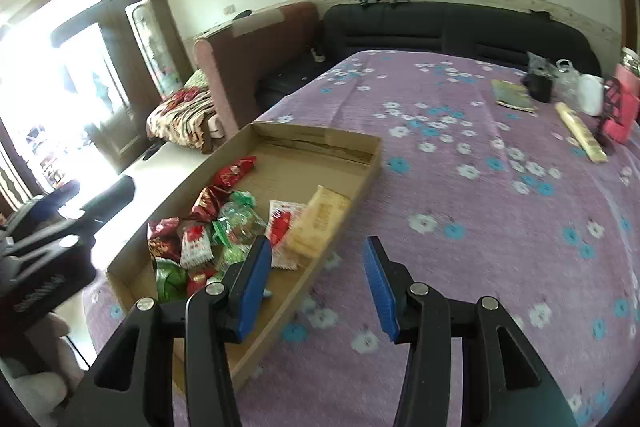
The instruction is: Organize snacks
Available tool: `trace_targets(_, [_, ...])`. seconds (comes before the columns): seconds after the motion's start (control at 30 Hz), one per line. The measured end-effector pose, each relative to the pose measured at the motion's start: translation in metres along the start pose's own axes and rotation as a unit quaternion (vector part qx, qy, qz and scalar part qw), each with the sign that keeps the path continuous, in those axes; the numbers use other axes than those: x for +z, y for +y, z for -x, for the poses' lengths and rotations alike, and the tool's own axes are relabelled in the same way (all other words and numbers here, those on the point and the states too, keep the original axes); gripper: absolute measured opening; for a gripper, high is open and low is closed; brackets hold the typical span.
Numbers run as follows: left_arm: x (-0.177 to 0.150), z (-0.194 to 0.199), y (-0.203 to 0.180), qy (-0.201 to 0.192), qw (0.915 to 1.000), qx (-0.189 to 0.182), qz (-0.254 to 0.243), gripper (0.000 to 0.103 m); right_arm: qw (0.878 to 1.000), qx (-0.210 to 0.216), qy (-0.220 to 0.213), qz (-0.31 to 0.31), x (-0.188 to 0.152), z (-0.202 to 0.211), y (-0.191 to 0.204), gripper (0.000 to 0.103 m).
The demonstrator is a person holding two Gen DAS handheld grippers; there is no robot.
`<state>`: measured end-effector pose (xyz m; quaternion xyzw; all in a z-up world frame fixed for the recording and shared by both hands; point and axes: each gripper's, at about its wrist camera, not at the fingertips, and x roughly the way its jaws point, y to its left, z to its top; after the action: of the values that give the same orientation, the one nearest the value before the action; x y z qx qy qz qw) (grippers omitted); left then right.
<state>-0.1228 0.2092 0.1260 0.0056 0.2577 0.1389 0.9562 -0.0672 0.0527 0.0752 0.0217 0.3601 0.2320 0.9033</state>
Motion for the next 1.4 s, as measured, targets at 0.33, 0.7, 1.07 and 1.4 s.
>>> trace_targets(0.33, [-0.011,0.043,-0.028,-0.011,0.9996,-0.009,-0.022,0.096,0.999,-0.015,-0.028,0.029,-0.026,0.045,0.000,0.052])
trace_targets(0.7, [-0.016,0.071,-0.044,-0.025,0.9991,-0.018,-0.029,0.096,0.998,-0.019,-0.056,0.028,-0.036,0.076,-0.002,0.057])
trace_targets(1.07, [-0.023,0.074,-0.043,-0.022,0.9992,-0.021,-0.025,0.096,0.997,-0.018,-0.060,0.036,-0.042,0.079,0.004,0.062])
trace_targets(1.4, [-0.028,0.068,-0.045,-0.013,0.9993,-0.027,-0.024,0.096,0.998,-0.014,-0.049,0.034,-0.048,0.072,0.006,0.062])
